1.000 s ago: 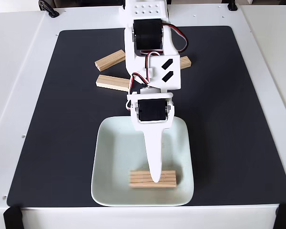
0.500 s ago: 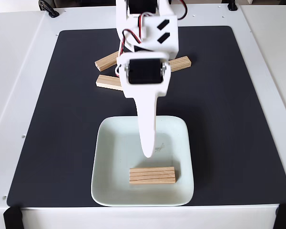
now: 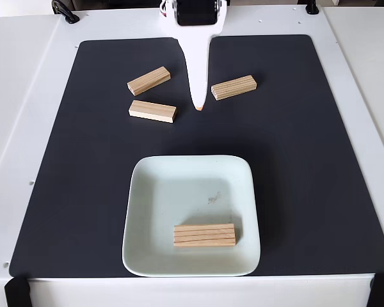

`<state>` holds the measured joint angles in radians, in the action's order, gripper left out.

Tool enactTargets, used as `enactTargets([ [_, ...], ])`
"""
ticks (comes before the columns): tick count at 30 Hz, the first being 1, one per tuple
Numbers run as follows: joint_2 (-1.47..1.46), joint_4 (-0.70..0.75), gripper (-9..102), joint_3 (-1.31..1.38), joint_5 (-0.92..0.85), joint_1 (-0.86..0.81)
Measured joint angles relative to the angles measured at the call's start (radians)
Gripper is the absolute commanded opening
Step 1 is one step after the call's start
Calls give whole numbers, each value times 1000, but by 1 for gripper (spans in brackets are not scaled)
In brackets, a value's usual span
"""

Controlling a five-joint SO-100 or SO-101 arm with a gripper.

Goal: Pick up the wooden block and place them on the plate.

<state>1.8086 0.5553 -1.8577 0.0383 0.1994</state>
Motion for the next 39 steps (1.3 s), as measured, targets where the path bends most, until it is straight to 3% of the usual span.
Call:
enactTargets([
  [6,167,3,-1,-282,0,0],
  [9,204,84,-1,-302,0,-15],
  [19,40,758,0,178,0,-23],
  [24,-146,986,0,488,0,-92],
  [39,-437,1017,0,603,0,-264],
])
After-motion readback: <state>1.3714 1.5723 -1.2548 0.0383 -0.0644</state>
